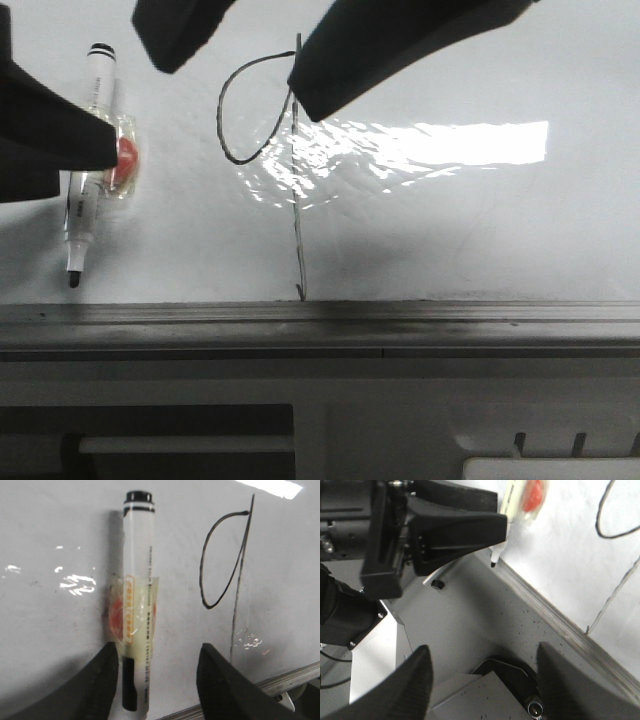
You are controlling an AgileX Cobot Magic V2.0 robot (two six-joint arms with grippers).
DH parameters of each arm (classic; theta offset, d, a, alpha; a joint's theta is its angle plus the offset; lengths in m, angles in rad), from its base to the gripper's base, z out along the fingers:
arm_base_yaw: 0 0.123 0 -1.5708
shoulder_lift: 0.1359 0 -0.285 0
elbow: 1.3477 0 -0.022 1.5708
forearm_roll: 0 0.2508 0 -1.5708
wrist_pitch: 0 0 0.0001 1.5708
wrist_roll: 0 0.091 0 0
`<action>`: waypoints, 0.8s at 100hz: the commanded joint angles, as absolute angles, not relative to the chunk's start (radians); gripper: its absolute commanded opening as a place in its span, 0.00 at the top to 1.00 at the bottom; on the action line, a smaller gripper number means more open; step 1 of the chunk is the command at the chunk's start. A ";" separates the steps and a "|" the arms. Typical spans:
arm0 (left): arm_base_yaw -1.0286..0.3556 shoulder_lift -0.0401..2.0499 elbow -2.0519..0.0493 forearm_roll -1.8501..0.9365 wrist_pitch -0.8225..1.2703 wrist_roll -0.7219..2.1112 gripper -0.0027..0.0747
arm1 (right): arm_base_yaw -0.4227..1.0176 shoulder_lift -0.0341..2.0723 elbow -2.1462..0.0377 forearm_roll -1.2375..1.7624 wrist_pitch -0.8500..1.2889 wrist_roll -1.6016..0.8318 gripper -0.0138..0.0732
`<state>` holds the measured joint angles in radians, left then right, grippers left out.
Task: Write number 9 on whiteboard
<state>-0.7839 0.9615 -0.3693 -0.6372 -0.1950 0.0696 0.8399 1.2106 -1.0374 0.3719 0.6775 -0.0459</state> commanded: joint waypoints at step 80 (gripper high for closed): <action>-0.790 0.225 -0.238 -0.303 0.029 0.064 0.99 | 0.841 0.362 -0.247 0.209 -0.031 -0.071 0.92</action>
